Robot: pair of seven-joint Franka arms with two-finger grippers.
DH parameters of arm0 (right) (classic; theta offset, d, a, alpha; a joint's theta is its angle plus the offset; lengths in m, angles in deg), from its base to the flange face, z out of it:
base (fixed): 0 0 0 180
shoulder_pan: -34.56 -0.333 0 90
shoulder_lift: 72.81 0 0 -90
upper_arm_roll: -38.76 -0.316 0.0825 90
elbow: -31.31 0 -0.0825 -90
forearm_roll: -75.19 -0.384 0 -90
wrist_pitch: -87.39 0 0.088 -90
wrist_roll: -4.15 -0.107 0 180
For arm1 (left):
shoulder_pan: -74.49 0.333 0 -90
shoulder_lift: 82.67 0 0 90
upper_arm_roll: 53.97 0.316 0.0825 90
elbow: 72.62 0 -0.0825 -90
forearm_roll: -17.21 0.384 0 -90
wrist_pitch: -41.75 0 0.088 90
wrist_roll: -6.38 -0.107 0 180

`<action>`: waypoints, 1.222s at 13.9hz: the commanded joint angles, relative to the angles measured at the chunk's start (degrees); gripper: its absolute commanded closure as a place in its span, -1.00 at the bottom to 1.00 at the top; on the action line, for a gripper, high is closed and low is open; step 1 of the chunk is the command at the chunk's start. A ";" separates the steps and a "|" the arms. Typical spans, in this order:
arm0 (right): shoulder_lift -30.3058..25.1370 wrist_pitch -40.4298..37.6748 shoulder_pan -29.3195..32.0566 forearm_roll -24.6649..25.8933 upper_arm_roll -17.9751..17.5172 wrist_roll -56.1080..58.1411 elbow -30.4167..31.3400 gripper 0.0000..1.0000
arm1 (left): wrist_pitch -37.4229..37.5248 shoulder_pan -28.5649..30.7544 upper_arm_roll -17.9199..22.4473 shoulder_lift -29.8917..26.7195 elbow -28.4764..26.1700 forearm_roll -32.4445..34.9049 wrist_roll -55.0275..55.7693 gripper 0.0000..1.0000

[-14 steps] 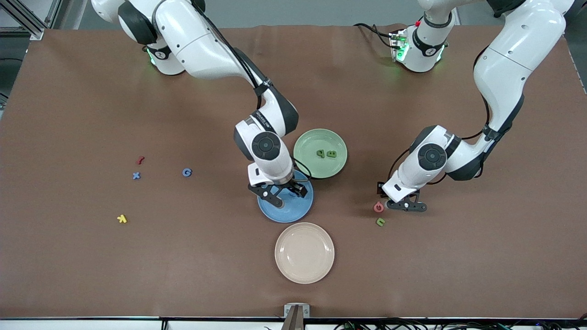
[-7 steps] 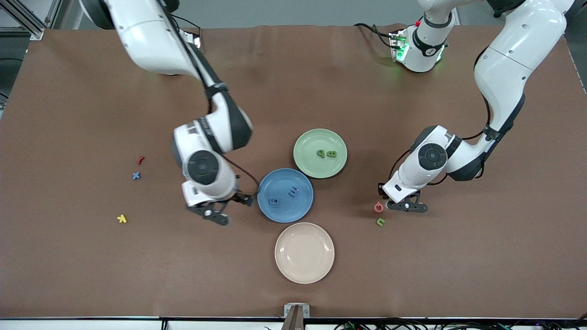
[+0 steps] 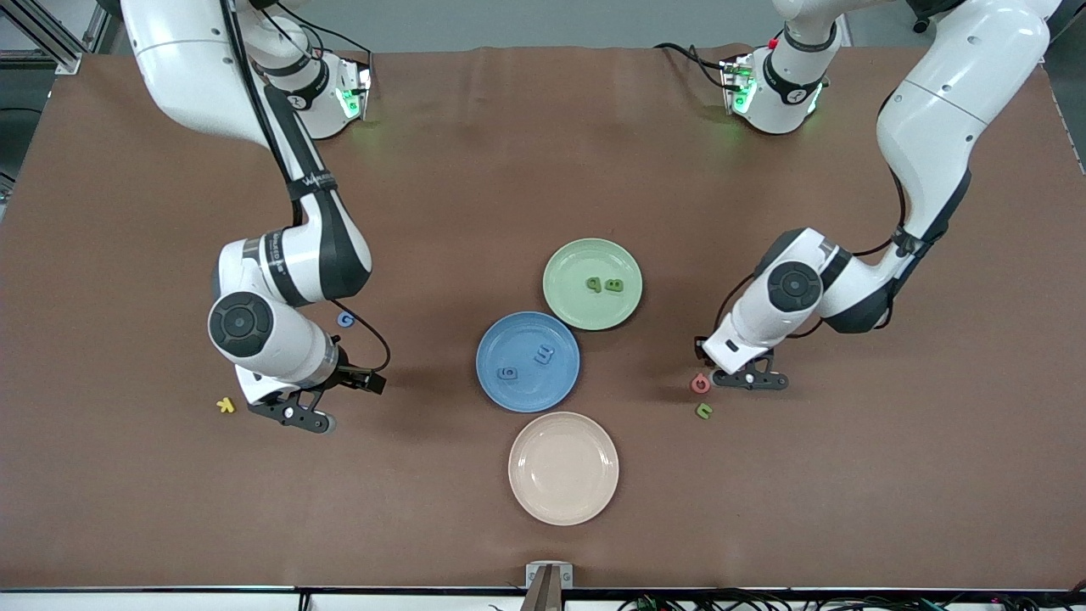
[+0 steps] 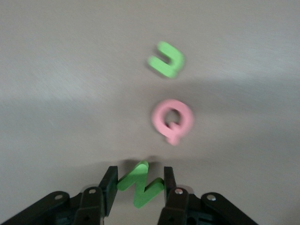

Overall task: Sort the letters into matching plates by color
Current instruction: 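Place N on the green plate while the right gripper grasps blue G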

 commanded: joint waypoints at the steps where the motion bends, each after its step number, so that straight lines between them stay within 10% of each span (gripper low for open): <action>1: -4.80 13.27 2.17 0.98 -0.93 4.29 14.16 -1.00 | 5.23 -0.28 -5.77 -2.13 -0.54 0.56 8.04 0.48; 13: -13.07 29.59 2.96 0.19 -1.46 7.56 41.96 -1.00 | 6.74 -16.54 -10.01 0.33 -1.86 0.47 31.44 0.45; 17: -16.15 30.38 2.79 0.01 -2.16 6.86 46.29 -1.00 | 6.74 -16.63 -10.01 0.86 -1.86 0.47 31.44 -0.26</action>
